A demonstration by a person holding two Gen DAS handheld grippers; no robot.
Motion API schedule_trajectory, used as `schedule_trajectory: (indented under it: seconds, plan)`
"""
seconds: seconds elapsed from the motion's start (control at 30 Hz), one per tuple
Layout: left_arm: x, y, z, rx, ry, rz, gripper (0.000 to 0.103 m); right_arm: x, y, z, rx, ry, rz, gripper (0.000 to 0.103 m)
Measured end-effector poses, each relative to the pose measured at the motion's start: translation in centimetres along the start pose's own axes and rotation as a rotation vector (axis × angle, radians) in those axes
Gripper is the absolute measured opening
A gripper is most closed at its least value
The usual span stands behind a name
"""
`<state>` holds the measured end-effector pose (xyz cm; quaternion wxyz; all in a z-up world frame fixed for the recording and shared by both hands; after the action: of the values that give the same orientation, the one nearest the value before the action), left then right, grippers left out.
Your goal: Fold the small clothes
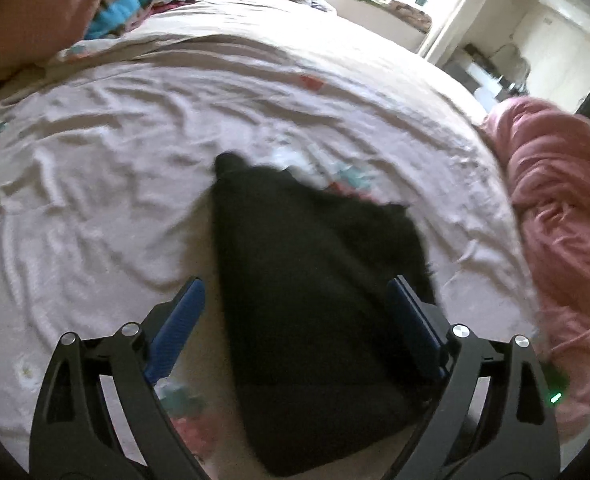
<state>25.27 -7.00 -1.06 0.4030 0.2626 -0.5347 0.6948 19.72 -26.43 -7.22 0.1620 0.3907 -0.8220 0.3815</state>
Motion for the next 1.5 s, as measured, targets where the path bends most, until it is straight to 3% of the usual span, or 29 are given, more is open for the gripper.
schedule_trajectory:
  seconds: [0.07, 0.1, 0.13, 0.23, 0.47, 0.5, 0.6, 0.7, 0.83, 0.9, 1.1, 1.3, 1.5]
  plan:
    - [-0.4, 1.4, -0.7, -0.019, -0.031, -0.008, 0.085, 0.5, -0.2, -0.8, 0.032, 0.006, 0.001, 0.045]
    - [-0.7, 1.9, -1.0, -0.026, -0.034, -0.016, 0.085, 0.6, -0.5, -0.9, 0.038, -0.004, 0.004, 0.059]
    - [-0.9, 2.4, -1.2, -0.030, -0.035, -0.022, 0.085, 0.8, -0.9, -1.2, 0.045, -0.029, -0.003, 0.064]
    - [-1.7, 3.7, -1.8, -0.021, -0.011, -0.045, 0.085, 0.6, -3.0, -1.5, 0.069, -0.028, -0.042, 0.065]
    - [-1.7, 4.0, -2.0, -0.011, 0.003, -0.039, 0.085, -2.9, -6.6, -0.9, 0.115, 0.010, -0.166, 0.063]
    - [-1.7, 4.0, -2.0, -0.010, 0.003, -0.039, 0.085, -3.5, -6.9, -0.7, 0.118, 0.012, -0.186, 0.057]
    - [-1.7, 4.2, -1.9, -0.002, 0.009, -0.045, 0.085, -4.2, -7.1, -0.9, 0.154, 0.005, -0.213, 0.022]
    - [-1.5, 4.3, -1.4, -0.007, 0.010, -0.049, 0.085, -2.6, -7.4, -2.6, 0.262, 0.014, -0.171, 0.017]
    - [-1.0, 4.4, 0.0, -0.043, 0.033, -0.040, 0.085, -0.4, -8.8, -4.6, 0.409, 0.044, -0.088, 0.017]
    - [-1.2, 4.6, 0.6, -0.062, 0.014, -0.043, 0.085, -0.6, -9.1, -4.2, 0.455, 0.083, -0.091, 0.017]
    - [-2.1, 5.6, 1.2, -0.087, -0.002, -0.070, 0.085, -2.8, -7.8, -1.3, 0.456, 0.160, -0.148, 0.019]
    - [-1.9, 5.8, 1.3, -0.099, -0.011, -0.064, 0.085, -2.1, -7.3, -0.3, 0.415, 0.202, -0.096, 0.034]
    - [-1.7, 5.9, 1.3, -0.098, -0.015, -0.061, 0.085, -0.8, -7.2, -0.4, 0.414, 0.244, -0.050, 0.041]
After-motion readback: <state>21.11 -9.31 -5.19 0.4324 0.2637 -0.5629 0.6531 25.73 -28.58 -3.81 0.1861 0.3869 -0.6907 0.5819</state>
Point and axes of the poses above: each gripper's, at about its wrist camera, not at the fingertips, and x roughly against the way its jaws point, z to its right, y to its underside, the point moved 2 cm from there along -x, roughly the way its jaws point
